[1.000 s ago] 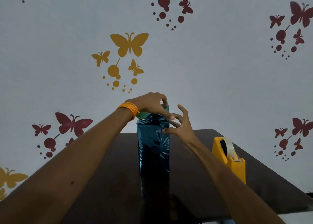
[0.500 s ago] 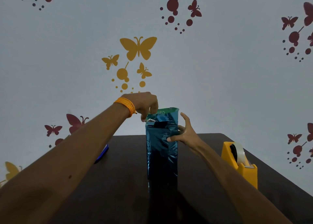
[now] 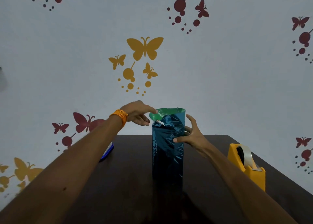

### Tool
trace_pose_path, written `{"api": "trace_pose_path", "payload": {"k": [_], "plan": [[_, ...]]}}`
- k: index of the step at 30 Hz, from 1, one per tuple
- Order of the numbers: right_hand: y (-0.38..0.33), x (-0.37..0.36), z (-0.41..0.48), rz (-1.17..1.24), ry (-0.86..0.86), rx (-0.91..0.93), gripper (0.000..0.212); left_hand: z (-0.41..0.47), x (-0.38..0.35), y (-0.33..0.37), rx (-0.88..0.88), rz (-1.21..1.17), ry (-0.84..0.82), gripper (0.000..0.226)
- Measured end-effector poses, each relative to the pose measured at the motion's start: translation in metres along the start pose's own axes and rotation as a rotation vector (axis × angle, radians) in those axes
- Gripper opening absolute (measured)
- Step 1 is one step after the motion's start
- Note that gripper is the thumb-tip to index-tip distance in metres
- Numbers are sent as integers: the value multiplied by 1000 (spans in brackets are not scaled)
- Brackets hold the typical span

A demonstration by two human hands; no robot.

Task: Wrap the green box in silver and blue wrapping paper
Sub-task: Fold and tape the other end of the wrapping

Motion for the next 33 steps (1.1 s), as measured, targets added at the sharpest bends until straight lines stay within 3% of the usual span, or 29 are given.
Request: {"api": "trace_pose_path", "payload": {"k": [4, 10, 13, 15, 17, 20, 22, 25, 28, 33], "plan": [[-1, 2, -1, -15, -13, 5, 134, 2, -3, 12, -60, -27, 106, 11], [-2, 4, -1, -54, -15, 8, 128, 10, 13, 17, -68, -279, 320, 9], [-2, 0, -1, -65, -33, 19, 127, 7, 24, 24, -258, -321, 498, 5], [-4, -3, 0, -69, -45, 23, 126, -1, 28, 39, -483, -153, 556, 11], [-6, -7, 0, -74, -54, 28, 126, -11, 18, 54, -662, 34, 437, 23], [-6, -10, 0, -71, -59, 34, 124, -27, -12, 68, -775, 308, 204, 43], [-7, -12, 0, -70, -55, 38, 121, -29, -31, 72, -795, 489, 176, 61], [-8, -14, -1, -69, -53, 53, 124, -19, -55, 76, -696, 582, 187, 71], [-11, -15, -3, -75, -56, 59, 123, -15, -75, 87, -614, 628, 199, 65], [-11, -13, -4, -56, -52, 51, 124, 2, -88, 92, -545, 742, 178, 30]]}}
Point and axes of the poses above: each hand's wrist, its own z-axis towards the middle knuckle, its own x-axis out of the back of the hand, y = z × x, the point moved 7 cm from there along z, towards the middle knuckle, and after that the axes turned 6 degrees about y, right-handed, at the moved point
